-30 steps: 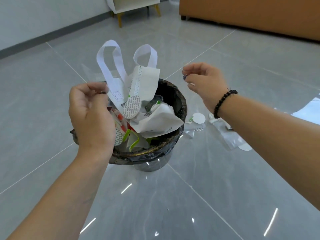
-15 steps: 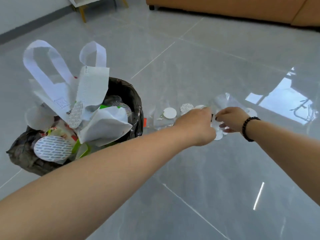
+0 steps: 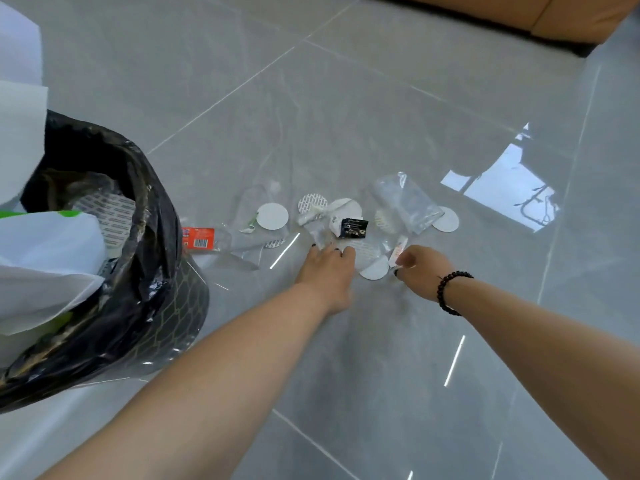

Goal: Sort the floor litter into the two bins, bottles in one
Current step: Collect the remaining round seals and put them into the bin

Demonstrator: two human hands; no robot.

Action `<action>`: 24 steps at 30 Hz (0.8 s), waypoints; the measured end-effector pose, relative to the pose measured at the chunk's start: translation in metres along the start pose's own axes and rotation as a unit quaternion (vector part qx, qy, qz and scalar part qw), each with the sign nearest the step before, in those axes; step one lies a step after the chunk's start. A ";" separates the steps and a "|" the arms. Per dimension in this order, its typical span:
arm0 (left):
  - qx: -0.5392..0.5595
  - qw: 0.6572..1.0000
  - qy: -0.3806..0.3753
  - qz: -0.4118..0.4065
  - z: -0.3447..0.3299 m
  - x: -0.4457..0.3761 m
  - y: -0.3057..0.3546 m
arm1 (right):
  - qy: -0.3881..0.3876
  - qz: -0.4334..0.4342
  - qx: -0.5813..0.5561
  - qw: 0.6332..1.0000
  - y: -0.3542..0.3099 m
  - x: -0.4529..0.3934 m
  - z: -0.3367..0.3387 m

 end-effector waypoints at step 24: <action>0.133 0.941 0.171 -0.262 -0.037 0.086 -0.034 | 0.160 0.046 -0.241 0.956 -0.049 0.020 0.007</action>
Point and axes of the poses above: each hand's wrist, its own x-axis away from the middle knuckle, its own z-axis out of the back of the hand, y = z × x, the point moved 2 cm from there along -x, towards the middle knuckle, and after that the axes turned 13 degrees about x, right-handed, at the moved point
